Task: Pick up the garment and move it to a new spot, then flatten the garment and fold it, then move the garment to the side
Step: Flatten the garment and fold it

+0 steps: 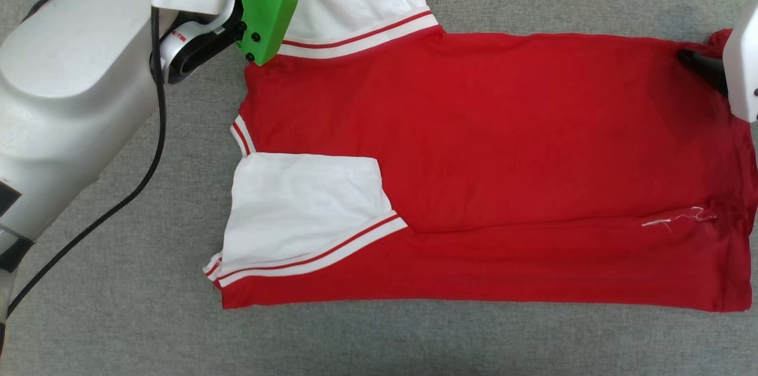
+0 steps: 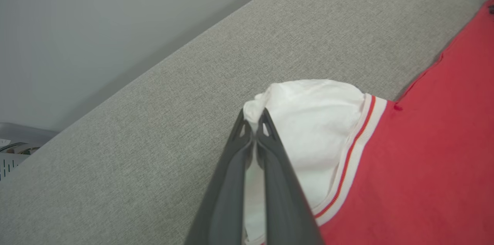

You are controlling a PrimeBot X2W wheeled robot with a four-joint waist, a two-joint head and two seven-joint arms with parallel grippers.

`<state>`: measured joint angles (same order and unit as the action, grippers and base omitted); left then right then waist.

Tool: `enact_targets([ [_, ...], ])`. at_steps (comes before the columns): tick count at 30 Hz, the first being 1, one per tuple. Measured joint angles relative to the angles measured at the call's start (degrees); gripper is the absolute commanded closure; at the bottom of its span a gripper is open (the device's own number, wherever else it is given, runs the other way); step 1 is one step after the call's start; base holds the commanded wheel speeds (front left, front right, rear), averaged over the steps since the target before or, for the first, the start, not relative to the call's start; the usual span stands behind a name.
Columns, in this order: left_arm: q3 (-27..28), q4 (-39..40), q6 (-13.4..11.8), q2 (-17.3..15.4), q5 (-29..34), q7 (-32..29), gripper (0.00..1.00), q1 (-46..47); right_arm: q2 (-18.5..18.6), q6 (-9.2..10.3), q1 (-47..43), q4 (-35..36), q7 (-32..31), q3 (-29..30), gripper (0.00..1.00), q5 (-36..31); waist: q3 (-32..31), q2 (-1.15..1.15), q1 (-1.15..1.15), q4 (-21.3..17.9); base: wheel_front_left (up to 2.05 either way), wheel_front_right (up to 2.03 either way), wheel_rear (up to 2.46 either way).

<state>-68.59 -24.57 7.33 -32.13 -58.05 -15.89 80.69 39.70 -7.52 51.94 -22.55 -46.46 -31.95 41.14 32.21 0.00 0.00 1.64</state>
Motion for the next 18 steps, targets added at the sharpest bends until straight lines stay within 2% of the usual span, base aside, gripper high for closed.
enact_targets([
  [1,0.0,-0.1,0.0,0.0,0.0,0.2,1.0,0.0,0.0,-0.01,0.1,-0.4,0.5,-0.3,0.0,0.0,0.1,0.0,0.0,0.1,0.0,0.0,0.0],
  [2,-0.1,-0.2,0.0,0.0,0.0,0.5,1.0,0.0,0.0,-0.01,0.2,-0.8,1.3,-0.7,0.52,0.0,0.1,0.0,0.0,0.1,0.0,0.0,0.0],
  [3,-0.2,-0.4,0.0,0.0,-0.2,0.7,1.0,-0.1,0.0,-0.01,0.2,-1.0,2.6,-1.1,0.89,0.0,0.1,0.0,0.0,0.1,0.0,0.0,0.0],
  [4,-0.2,-0.6,0.0,-0.1,-0.3,0.8,1.0,-0.2,0.1,-0.02,0.3,-1.3,3.7,-1.4,1.0,0.0,0.0,0.0,0.0,0.0,0.0,0.0,0.0],
  [12,-0.9,-1.7,0.0,-1.5,-0.6,4.3,1.0,-4.1,-0.8,-0.02,0.3,-4.0,17.9,-4.8,1.0,1.4,-3.5,0.0,0.0,-0.7,0.0,0.0,0.0],
  [18,-2.0,1.2,-0.8,-3.3,-0.5,6.7,1.0,-10.4,1.0,-0.01,-4.1,-2.4,25.4,-7.2,1.0,3.8,-7.9,0.0,0.0,-0.9,0.0,0.0,0.0],
])
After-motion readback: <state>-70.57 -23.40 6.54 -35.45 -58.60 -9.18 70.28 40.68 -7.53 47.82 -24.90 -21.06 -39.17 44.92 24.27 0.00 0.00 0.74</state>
